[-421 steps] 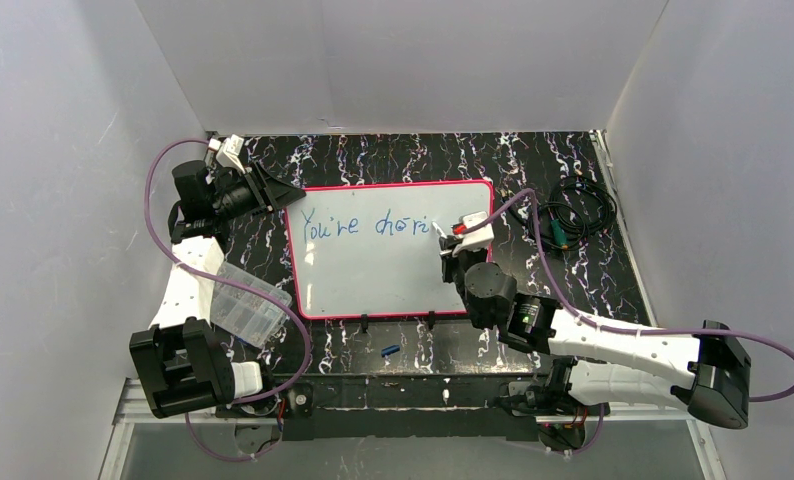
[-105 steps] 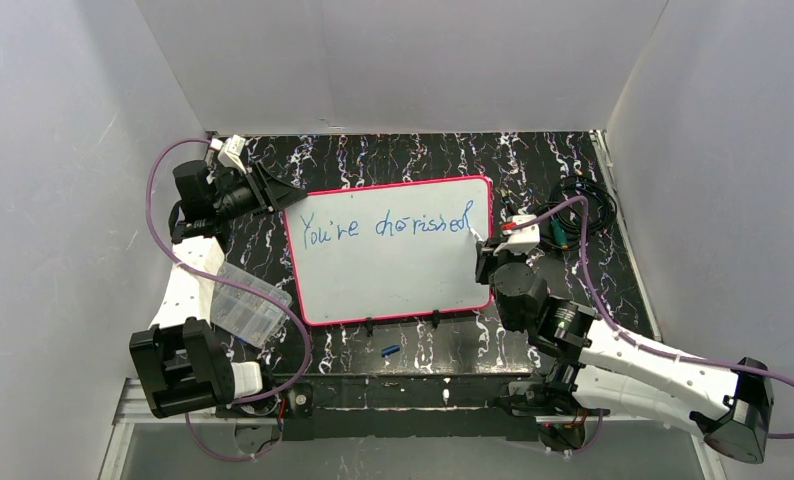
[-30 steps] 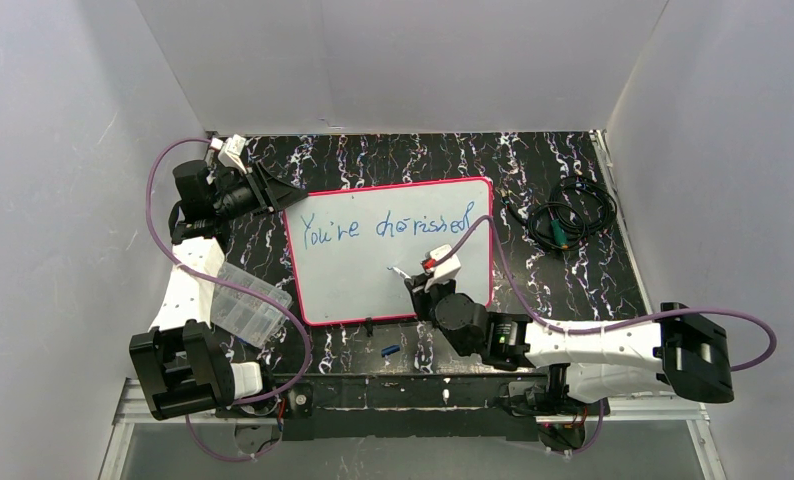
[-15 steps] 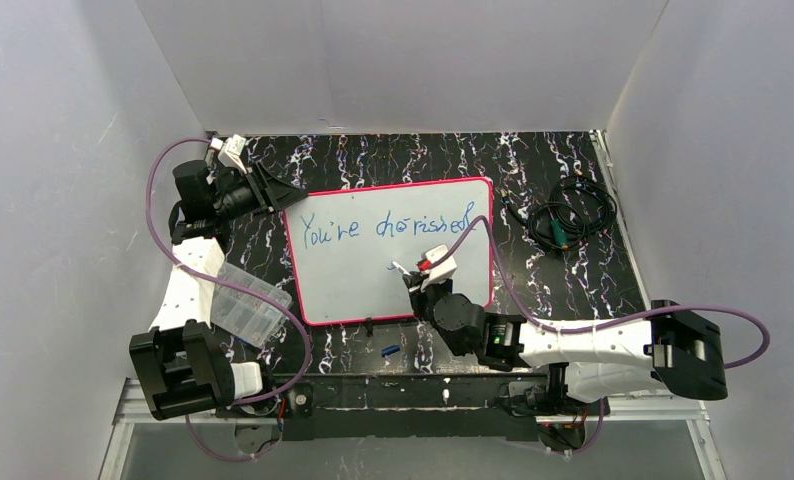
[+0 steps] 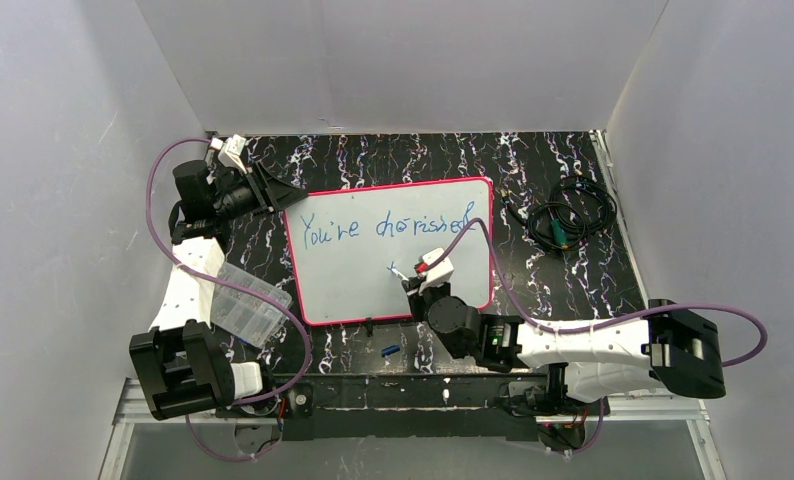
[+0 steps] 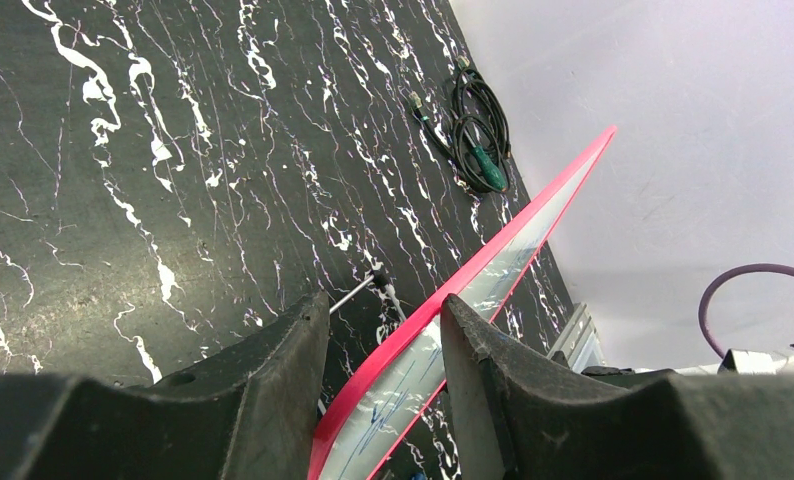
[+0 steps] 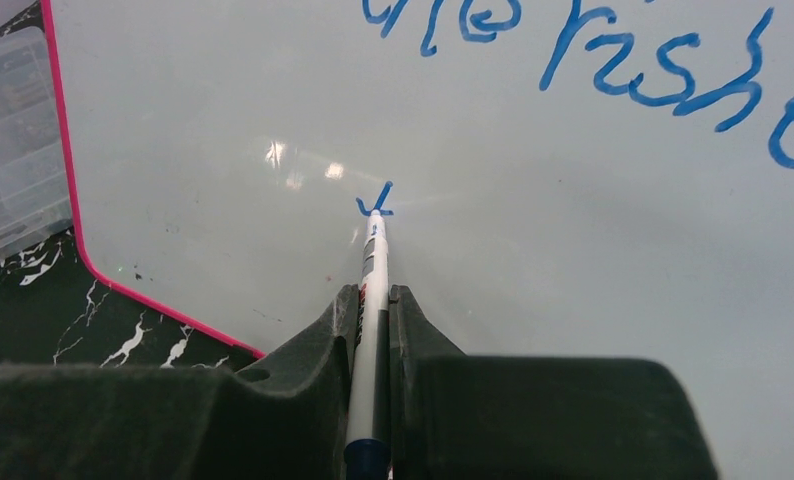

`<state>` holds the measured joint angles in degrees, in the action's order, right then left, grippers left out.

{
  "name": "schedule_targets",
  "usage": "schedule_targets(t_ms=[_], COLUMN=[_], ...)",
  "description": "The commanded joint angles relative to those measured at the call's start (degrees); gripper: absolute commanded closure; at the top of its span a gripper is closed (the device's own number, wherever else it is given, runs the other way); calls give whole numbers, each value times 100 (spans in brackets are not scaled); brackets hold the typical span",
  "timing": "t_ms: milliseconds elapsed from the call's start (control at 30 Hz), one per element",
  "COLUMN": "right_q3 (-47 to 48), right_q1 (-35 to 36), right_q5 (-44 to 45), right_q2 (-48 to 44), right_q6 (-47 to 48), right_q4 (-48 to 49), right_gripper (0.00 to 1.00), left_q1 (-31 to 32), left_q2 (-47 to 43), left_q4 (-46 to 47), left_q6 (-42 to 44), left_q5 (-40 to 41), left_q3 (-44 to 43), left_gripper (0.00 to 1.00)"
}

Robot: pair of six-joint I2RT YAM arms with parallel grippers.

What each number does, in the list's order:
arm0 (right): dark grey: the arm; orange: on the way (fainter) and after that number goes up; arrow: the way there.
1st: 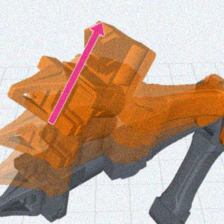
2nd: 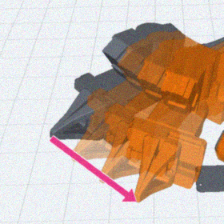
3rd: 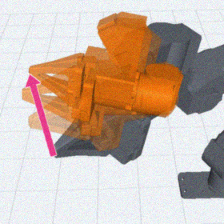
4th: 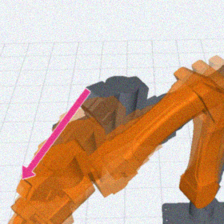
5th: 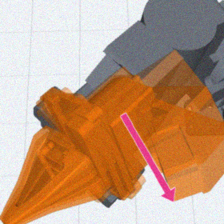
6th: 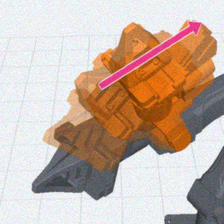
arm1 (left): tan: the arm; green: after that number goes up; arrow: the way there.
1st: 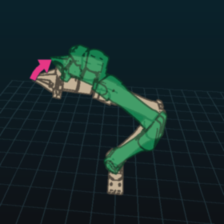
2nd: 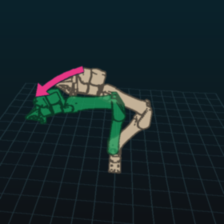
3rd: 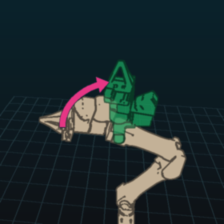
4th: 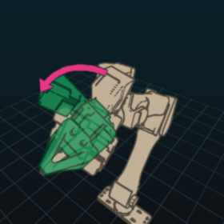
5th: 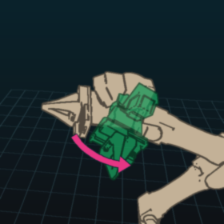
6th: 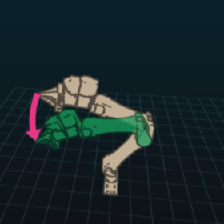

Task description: Write a sentence on the whiteboard

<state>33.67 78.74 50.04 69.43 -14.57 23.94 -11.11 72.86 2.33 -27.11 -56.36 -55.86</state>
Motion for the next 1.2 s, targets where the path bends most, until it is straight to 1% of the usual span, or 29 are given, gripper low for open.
schedule_targets(t_ms=[0, 167, 400, 500, 667, 867, 1167], right_q3=[111, 113, 125, 120, 82, 193, 170], right_q1=[42, 159, 221, 220, 221, 220, 221], right_q5=[1, -25, 379, 438, 179, 329, 571], right_q2=[-79, -36, -189, -344, -567, -332, -146], right_q6=[-405, -591, -628, -478, -164, 5, -64], right_q4=[-346, -561, -717, -578, -97, -39, -134], right_gripper=[99, 99, 99, 99, 99, 99, 99], left_q1=[34, 35, 32, 36, 36, 40, 48], left_q2=[-199, -200, -200, -198, -193, -189, -180], left_q4=[-13, -13, -11, -12, -10, -13, -8], left_q6=[-15, -13, -22, -17, -19, -18, -22], left_q5=[-139, -139, -139, -138, -130, -130, -139], left_q3=[13, 13, 17, 21, 22, 21, 13], left_gripper=[57, 57, 57, 57, 57, 57, 57])
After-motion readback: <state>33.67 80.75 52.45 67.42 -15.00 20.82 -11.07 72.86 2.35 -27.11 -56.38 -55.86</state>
